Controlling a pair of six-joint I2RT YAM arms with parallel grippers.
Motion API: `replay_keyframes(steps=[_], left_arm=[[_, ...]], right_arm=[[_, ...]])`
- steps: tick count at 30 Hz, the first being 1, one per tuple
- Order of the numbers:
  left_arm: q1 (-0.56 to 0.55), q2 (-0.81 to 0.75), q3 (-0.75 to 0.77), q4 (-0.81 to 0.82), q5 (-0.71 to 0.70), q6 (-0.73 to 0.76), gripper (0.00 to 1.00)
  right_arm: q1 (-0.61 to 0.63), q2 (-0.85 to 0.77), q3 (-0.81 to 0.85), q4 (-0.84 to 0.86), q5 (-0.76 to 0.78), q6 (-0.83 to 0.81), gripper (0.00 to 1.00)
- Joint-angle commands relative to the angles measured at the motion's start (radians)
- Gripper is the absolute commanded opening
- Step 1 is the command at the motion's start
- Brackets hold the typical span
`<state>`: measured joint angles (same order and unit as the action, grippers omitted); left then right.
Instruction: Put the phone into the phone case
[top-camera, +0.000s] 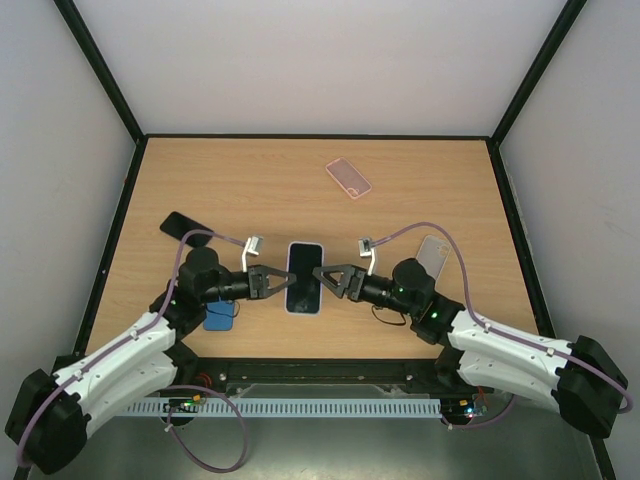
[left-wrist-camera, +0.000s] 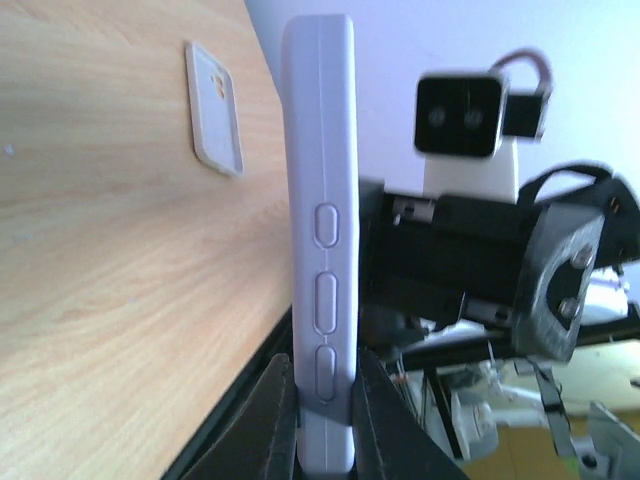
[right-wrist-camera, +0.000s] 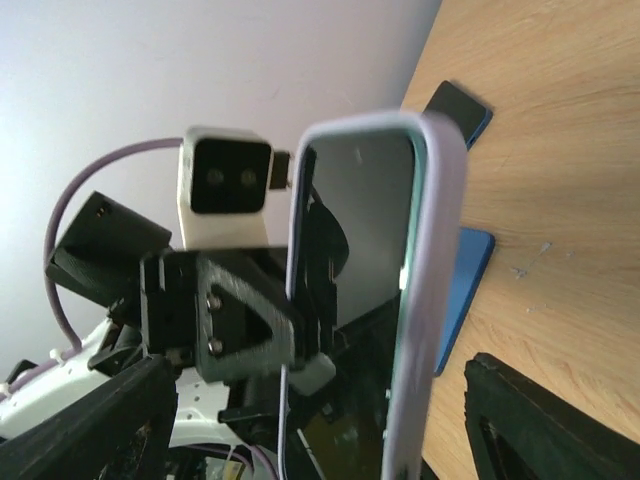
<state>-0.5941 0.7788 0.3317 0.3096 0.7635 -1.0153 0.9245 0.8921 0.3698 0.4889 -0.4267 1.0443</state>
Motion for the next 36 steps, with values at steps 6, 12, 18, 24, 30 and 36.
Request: replay_keyframes(steps=[6,12,18,24,30,36], left_arm=[[0.008,0.143,0.057,0.363,-0.067,-0.13,0.03],[0.007,0.213,0.06,0.46,-0.034,-0.182,0.03],[0.007,0.188,0.058,0.406,-0.076,-0.147,0.03],[0.007,0.178,0.07,0.315,-0.105,-0.065,0.03],[0.008,0.147,0.115,0.116,-0.157,0.067,0.03],[0.008,0.133,0.124,0.052,-0.174,0.084,0.06]], right_arm=[[0.006,-0.013,-0.088,0.152,-0.066,0.108,0.72],[0.007,-0.049,-0.104,0.162,-0.034,0.122,0.55],[0.006,-0.032,-0.12,0.195,-0.038,0.157,0.45],[0.006,-0.009,-0.128,0.225,-0.034,0.204,0.25],[0.006,-0.027,-0.132,0.188,-0.007,0.211,0.02],[0.006,-0.035,-0.126,0.151,0.022,0.172,0.02]])
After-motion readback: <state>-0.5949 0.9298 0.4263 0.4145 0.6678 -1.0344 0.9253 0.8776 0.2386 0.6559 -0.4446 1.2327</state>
